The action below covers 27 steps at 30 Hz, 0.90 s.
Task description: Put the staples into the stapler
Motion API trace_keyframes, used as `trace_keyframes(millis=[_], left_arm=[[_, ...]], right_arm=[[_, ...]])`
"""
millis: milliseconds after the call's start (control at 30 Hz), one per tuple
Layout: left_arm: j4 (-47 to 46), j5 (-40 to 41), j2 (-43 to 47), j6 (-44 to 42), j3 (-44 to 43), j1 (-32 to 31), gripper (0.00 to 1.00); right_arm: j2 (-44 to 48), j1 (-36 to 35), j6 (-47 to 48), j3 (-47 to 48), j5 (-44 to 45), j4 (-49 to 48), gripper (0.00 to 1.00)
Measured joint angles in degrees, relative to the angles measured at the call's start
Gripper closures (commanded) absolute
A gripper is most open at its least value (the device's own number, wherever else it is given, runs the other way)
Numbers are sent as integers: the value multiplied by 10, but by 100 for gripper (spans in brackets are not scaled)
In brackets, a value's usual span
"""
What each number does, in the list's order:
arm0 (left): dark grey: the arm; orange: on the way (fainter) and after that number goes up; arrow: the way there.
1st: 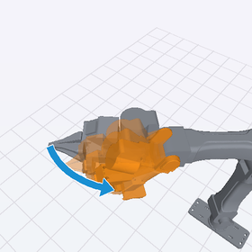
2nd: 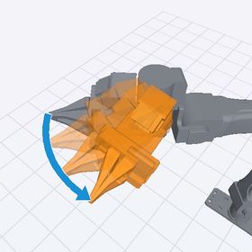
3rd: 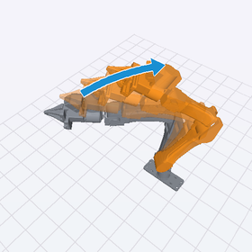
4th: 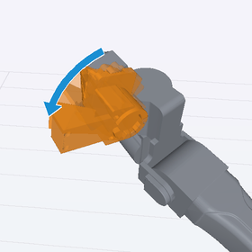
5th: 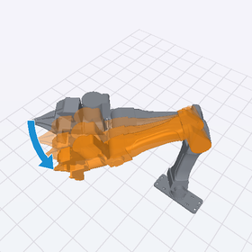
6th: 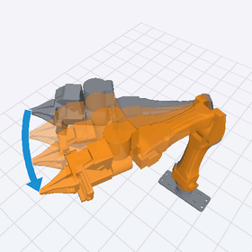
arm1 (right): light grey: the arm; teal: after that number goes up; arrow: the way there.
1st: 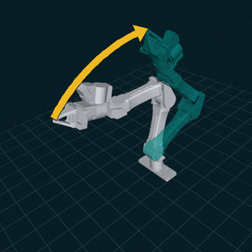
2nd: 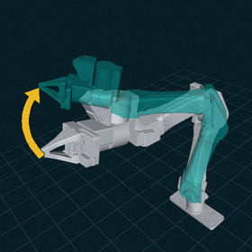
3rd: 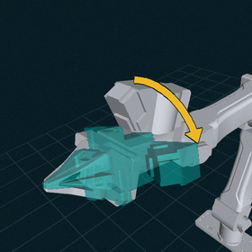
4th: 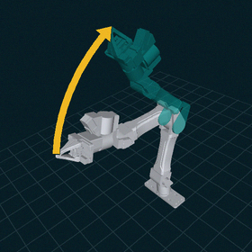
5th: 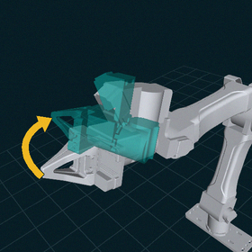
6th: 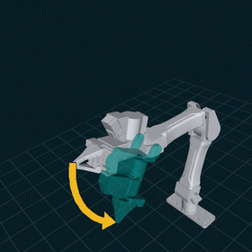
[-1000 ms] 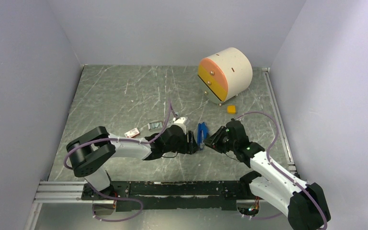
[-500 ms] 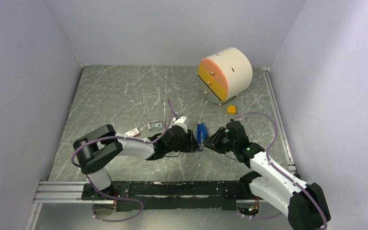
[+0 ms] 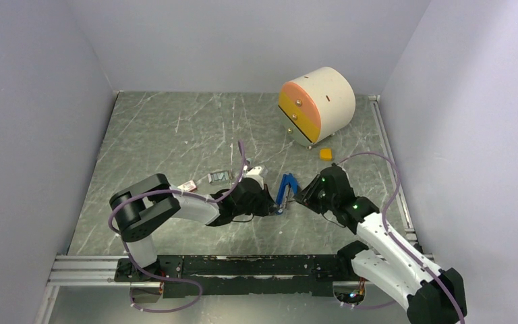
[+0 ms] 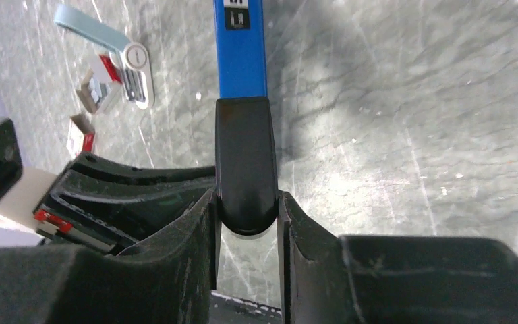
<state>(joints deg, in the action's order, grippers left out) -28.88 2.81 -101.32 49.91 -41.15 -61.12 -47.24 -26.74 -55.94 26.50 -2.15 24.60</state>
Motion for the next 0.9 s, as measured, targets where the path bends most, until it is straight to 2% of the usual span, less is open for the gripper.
trace_keyframes(millis=[300,600,900], left_arm=[[-27,-13,0,1,14,1,95],[-41,-27,-1,5,37,1,95],[-69,-31,4,30,66,1,89]], right_arm=[[-30,-2,42,100,115,68,100],[-121,-2,120,183,210,35,100],[-216,10,193,236,217,-33,84]])
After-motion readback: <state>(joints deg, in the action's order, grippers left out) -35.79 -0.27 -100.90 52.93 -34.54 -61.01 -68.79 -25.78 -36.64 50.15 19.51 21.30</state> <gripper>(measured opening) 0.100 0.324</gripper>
